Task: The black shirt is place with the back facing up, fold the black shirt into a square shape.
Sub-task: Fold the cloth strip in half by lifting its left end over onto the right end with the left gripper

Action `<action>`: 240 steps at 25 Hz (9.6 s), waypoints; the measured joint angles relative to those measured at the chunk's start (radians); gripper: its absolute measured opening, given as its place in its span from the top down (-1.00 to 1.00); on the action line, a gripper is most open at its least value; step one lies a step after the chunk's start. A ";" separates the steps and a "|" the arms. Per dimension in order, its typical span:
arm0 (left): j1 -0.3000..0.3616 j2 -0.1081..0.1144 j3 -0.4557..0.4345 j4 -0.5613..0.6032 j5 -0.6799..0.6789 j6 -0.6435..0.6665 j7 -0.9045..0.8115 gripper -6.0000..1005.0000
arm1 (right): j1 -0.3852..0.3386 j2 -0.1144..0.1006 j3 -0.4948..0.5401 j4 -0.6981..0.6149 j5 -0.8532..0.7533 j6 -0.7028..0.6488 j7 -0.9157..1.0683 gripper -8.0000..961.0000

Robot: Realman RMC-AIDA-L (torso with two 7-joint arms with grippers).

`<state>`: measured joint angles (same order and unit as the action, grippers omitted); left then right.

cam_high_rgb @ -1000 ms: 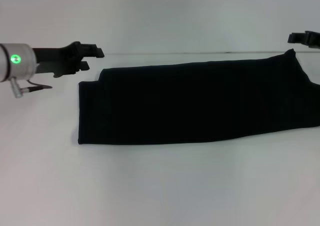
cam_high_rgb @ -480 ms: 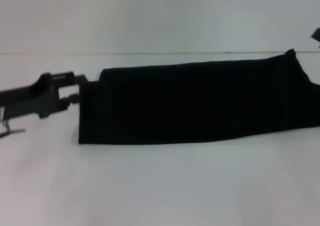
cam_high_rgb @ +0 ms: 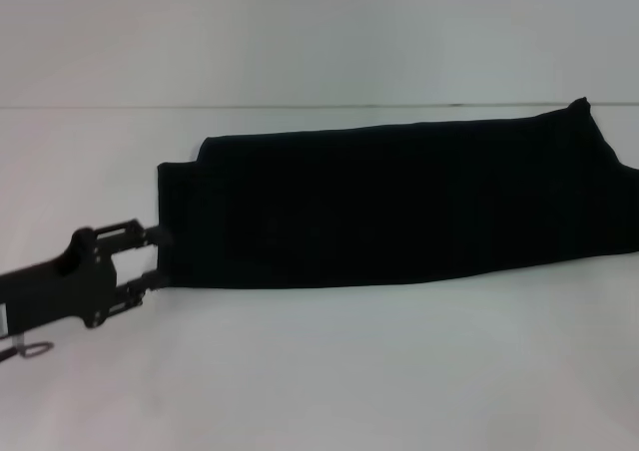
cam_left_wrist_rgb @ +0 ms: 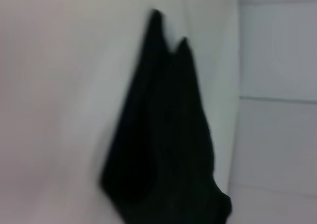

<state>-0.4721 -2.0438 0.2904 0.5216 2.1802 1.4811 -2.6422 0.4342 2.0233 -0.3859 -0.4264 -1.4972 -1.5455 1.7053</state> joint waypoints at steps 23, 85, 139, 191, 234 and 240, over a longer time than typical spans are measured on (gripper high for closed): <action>-0.024 -0.062 0.037 -0.035 0.020 -0.246 -0.081 -0.20 | 0.017 0.000 0.035 -0.003 0.001 0.032 -0.018 -0.43; -0.140 -0.012 0.123 -0.102 -0.033 -0.388 -0.078 -0.20 | -0.003 -0.009 0.048 0.002 0.002 0.029 -0.016 -0.43; -0.123 -0.008 0.172 -0.079 -0.044 -0.322 -0.086 -0.20 | -0.002 -0.009 0.048 0.002 -0.001 0.040 -0.016 -0.43; -0.079 0.003 0.116 -0.038 0.101 -0.262 -0.197 -0.20 | 0.000 -0.009 0.047 0.002 -0.004 0.045 -0.016 -0.43; -0.094 0.012 0.121 -0.017 0.107 -0.252 -0.182 -0.20 | -0.014 -0.011 0.047 0.001 -0.006 0.046 -0.016 -0.43; -0.095 0.016 0.117 -0.004 0.120 -0.268 -0.181 -0.20 | -0.011 -0.011 0.047 0.000 -0.006 0.047 -0.016 -0.43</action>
<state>-0.5674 -2.0279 0.4071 0.5175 2.3003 1.2135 -2.8236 0.4231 2.0125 -0.3390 -0.4265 -1.5031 -1.4988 1.6889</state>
